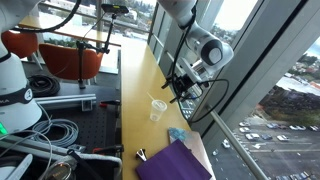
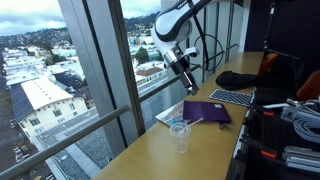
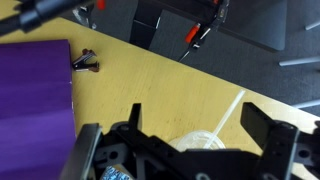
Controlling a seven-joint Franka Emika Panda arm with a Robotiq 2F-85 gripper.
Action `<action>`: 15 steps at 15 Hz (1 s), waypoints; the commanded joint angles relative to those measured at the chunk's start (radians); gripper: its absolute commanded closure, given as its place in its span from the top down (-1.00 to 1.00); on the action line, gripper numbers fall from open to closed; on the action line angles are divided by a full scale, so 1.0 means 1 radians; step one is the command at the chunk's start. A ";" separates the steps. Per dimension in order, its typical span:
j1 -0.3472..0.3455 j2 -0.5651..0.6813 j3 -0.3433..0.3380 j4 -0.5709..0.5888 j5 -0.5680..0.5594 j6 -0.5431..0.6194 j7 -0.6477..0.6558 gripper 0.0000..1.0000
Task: Pick up the clear straw and put it into the cup through the top hole of the lid
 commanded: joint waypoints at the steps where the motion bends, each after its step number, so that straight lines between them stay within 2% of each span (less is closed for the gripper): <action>1: 0.023 -0.173 0.023 -0.245 -0.131 0.115 -0.082 1.00; 10: 0.047 -0.476 0.107 -0.736 -0.369 0.414 -0.226 1.00; 11: 0.041 -0.368 0.102 -0.593 -0.318 0.336 -0.198 1.00; 13: 0.045 -0.422 0.108 -0.679 -0.344 0.380 -0.204 1.00; 15: 0.045 -0.449 0.109 -0.711 -0.350 0.391 -0.209 1.00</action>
